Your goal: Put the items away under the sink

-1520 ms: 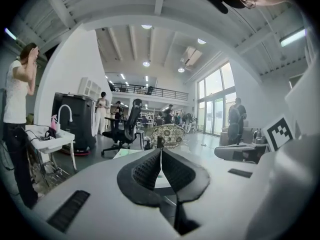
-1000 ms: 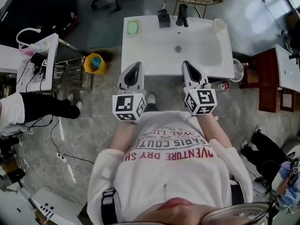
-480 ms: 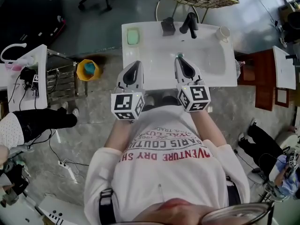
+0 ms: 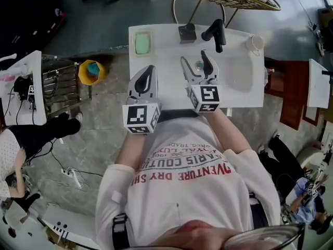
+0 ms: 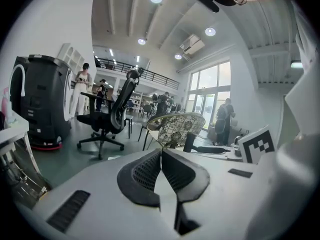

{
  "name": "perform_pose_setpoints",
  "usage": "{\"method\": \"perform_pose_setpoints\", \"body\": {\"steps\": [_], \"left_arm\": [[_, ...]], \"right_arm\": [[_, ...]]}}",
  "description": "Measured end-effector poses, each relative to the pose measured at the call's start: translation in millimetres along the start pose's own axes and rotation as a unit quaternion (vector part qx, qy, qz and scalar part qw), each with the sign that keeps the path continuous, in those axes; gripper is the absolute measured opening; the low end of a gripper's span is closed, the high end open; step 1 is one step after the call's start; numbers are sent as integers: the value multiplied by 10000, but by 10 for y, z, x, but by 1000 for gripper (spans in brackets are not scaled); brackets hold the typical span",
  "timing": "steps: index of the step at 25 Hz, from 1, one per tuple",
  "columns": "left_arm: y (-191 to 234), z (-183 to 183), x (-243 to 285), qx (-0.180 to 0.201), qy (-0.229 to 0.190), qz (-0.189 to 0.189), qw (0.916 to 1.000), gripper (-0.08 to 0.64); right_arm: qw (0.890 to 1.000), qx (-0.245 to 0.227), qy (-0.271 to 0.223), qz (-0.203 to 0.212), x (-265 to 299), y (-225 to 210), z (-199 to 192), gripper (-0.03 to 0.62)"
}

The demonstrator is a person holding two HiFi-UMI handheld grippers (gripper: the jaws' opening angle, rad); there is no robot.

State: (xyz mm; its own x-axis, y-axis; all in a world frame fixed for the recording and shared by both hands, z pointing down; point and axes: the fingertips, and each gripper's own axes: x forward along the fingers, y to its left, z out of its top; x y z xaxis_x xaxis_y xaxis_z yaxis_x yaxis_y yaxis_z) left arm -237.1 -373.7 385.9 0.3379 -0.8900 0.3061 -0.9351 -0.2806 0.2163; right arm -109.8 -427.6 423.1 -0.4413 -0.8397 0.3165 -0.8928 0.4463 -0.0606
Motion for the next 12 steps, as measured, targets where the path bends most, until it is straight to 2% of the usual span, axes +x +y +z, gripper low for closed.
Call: {"method": "perform_pose_setpoints", "body": {"steps": [2, 5, 12], "left_arm": [[59, -93, 129, -47, 57, 34, 10000, 28], [95, -180, 286, 29, 103, 17, 9999, 26], [150, -439, 569, -164, 334, 128, 9992, 28]], "right_arm": [[9999, -7, 25, -125, 234, -83, -118, 335], [9996, -51, 64, -282, 541, -205, -300, 370], [9980, -1, 271, -564, 1105, -450, -628, 387]]}}
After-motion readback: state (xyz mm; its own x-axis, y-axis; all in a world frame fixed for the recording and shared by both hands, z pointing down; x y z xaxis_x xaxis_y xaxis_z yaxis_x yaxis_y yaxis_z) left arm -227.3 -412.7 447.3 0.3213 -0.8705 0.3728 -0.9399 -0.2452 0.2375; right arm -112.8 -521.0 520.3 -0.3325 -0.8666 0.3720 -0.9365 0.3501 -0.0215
